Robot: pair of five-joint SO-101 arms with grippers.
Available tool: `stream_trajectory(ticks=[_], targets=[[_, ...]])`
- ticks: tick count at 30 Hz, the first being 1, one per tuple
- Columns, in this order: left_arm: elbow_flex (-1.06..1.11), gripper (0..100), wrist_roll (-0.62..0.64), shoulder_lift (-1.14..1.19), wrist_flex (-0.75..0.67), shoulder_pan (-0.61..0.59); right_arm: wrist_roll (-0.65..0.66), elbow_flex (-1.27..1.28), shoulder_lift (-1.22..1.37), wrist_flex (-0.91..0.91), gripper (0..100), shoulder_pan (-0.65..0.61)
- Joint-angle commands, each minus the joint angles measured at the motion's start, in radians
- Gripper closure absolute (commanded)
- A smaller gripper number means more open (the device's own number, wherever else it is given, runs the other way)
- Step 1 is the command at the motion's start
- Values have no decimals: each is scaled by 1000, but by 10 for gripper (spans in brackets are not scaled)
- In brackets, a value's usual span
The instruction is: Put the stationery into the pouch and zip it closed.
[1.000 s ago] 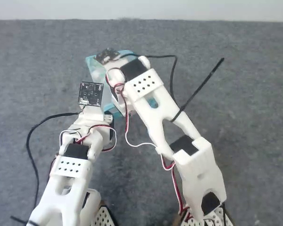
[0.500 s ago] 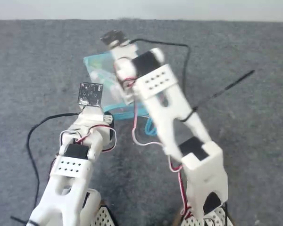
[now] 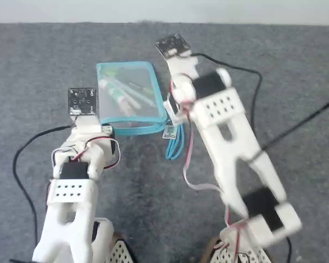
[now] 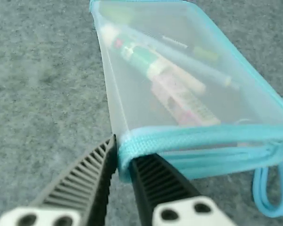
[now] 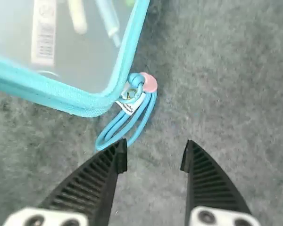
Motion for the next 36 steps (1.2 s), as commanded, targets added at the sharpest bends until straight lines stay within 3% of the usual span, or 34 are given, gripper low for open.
stream_trajectory(ticks=[1, 5, 9, 20, 25, 27, 30, 36], targets=[[-99, 990, 2, -15, 40, -9, 54, 414, -263, -323, 809, 4], [-102, 990, 0, -140, 118, -9, 124, 767, -460, -631, 781, -2], [-94, 990, 2, -324, 207, -9, 173, 919, -516, -722, 757, -62], [-50, 990, 0, -384, 206, -6, 176, 647, -139, -794, 753, -82], [-48, 990, 0, -384, 207, -5, 176, 528, 1, -921, 760, -76], [-47, 990, 0, -384, 207, -8, 176, 493, 30, -914, 819, -76], [-30, 990, 0, -384, 193, -8, 176, 479, 7, -832, 987, -54], [30, 990, 0, -384, 118, -2, 172, 485, -259, -593, 991, 1]])
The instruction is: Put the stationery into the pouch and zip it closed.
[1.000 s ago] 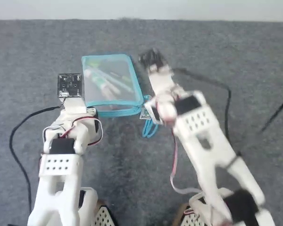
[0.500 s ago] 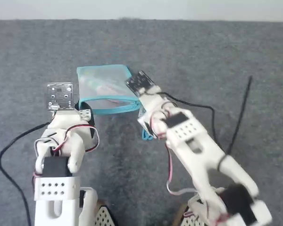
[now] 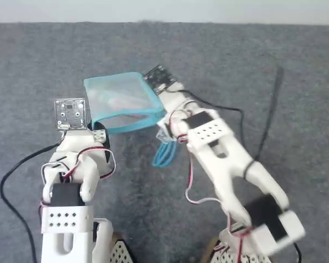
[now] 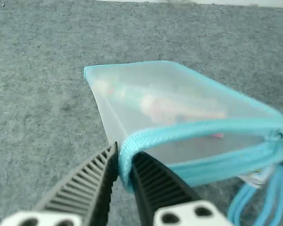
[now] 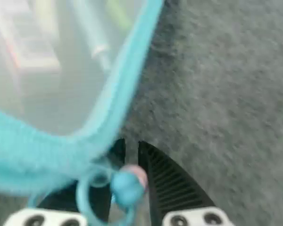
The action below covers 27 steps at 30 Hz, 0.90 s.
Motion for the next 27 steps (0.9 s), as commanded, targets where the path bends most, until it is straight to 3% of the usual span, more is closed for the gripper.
stream_trajectory(ticks=[1, 7, 14, 27], targets=[[7, 990, 0, -38, -63, 9, 8, -52, -252, 136, 987, 19], [16, 990, 0, -38, -71, 9, 6, -25, -545, 295, 991, -48], [18, 990, 0, -38, -68, 9, 114, 242, -716, 329, 991, -305], [27, 990, 2, -38, -69, 11, 109, 288, -733, 334, 991, -320]])
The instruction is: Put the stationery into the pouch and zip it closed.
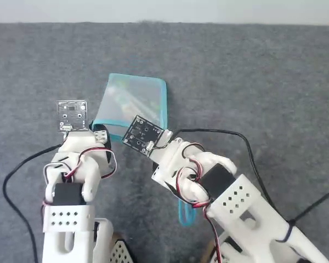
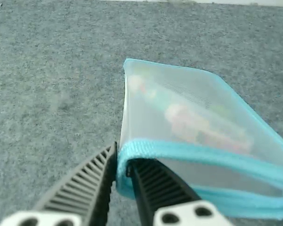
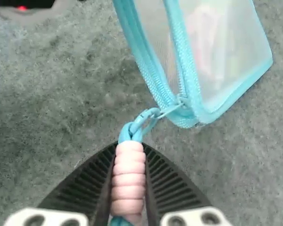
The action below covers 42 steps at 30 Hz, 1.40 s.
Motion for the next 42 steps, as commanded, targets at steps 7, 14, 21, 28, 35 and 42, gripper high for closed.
stream_trajectory(ticks=[7, 14, 21, 28, 35, 42], targets=[[59, 988, 0, -38, -84, 74, 18, -146, -171, 108, 991, -8], [93, 987, 5, -38, -144, 84, 55, -167, -278, 199, 992, -4], [122, 987, 2, -38, -193, 120, 57, -161, -308, 203, 992, -8], [136, 991, -71, -46, -161, 276, 55, -104, -306, 219, 991, -8], [105, 991, -40, -46, -137, 265, 55, 77, -306, 173, 982, -8], [64, 991, -2, -38, -107, 92, 57, 71, -308, 173, 989, -1]])
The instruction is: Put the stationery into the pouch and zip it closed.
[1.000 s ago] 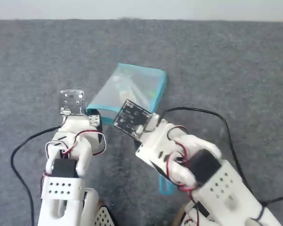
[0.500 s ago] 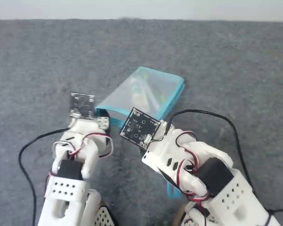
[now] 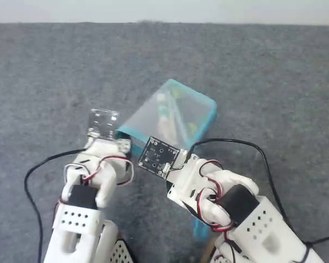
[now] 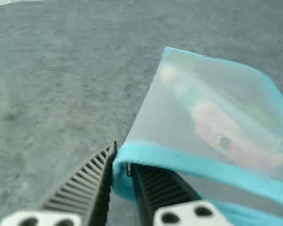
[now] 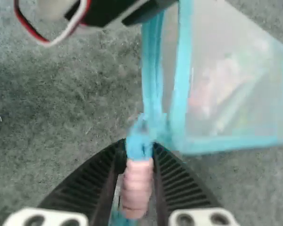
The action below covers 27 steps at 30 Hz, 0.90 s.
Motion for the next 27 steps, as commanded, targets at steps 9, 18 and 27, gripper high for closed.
stream_trajectory(ticks=[9, 18, 27], targets=[[-93, 991, 55, -14, 40, -120, 3, -66, -19, -13, 931, 160], [-94, 991, 80, -14, 40, -129, 3, 60, -22, -44, 837, -148], [-96, 991, 84, -14, 38, -127, -35, 89, 8, -154, 839, -5]])
